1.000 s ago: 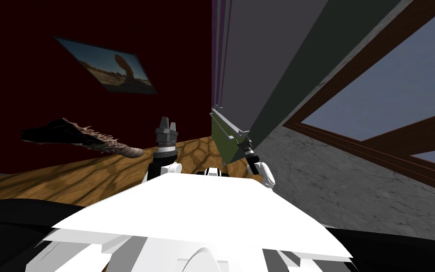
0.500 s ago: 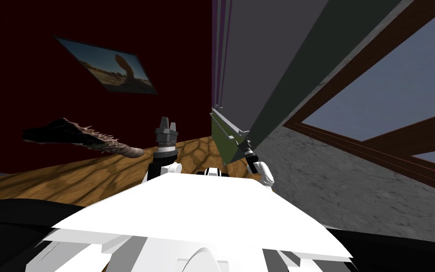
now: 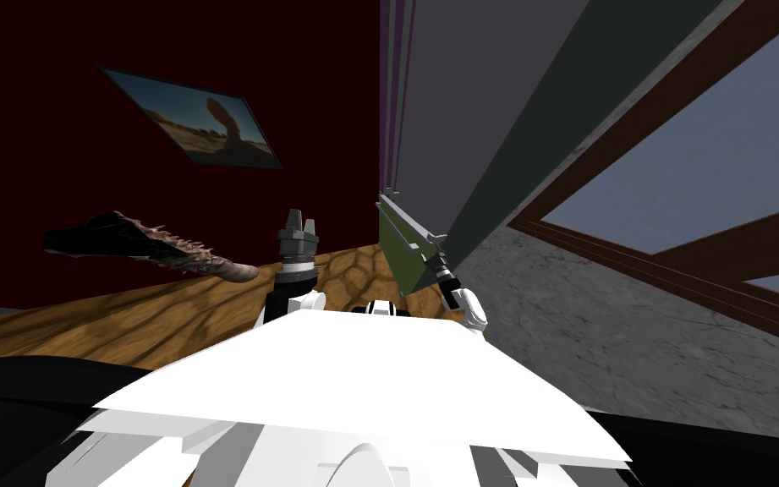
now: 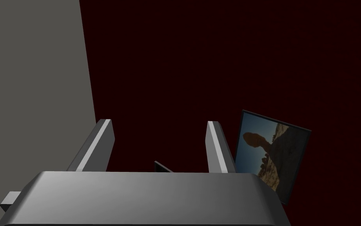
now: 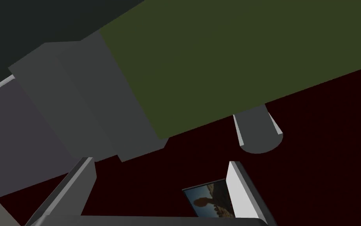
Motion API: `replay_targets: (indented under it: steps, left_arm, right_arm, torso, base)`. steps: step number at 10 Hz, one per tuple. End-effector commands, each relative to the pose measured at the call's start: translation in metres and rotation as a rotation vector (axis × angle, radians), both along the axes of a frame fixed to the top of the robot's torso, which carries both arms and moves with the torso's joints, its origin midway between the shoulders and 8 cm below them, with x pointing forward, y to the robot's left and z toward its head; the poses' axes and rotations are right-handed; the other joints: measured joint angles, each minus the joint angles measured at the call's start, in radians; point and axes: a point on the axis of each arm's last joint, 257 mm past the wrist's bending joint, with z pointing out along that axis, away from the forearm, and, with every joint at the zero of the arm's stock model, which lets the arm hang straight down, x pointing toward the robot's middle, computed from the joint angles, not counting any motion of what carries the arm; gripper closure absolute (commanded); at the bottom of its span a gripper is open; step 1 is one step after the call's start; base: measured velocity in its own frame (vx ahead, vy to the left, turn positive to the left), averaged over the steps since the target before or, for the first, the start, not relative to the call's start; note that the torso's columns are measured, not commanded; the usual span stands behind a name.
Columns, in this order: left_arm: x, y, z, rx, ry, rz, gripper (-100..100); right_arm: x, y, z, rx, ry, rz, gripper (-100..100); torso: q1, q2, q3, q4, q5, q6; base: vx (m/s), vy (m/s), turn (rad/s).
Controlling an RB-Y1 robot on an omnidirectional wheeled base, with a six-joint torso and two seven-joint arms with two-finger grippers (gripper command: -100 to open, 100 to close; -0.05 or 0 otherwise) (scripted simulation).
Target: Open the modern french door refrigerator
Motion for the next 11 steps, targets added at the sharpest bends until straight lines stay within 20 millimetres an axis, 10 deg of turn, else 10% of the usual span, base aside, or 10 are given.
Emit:
replay_targets:
  steps: [1,11]
  left_arm:
    - [0.0,0.0,0.0,0.0,0.0,0.0,0]
    - [0.0,0.0,0.0,0.0,0.0,0.0,0]
  right_arm:
    - [0.003,0.0,-0.011,-0.095,-0.002,-0.009,-100]
    - [0.01,0.011,-0.063,-0.397,0.006,-0.005,-100]
  torso:
    - [0.0,0.0,0.0,0.0,0.0,0.0]
    - [-0.003,-0.017,-0.01,-0.008,-0.002,-0.004]
  base:
    - [0.012,-0.014,0.011]
    - [0.014,-0.021,0.013]
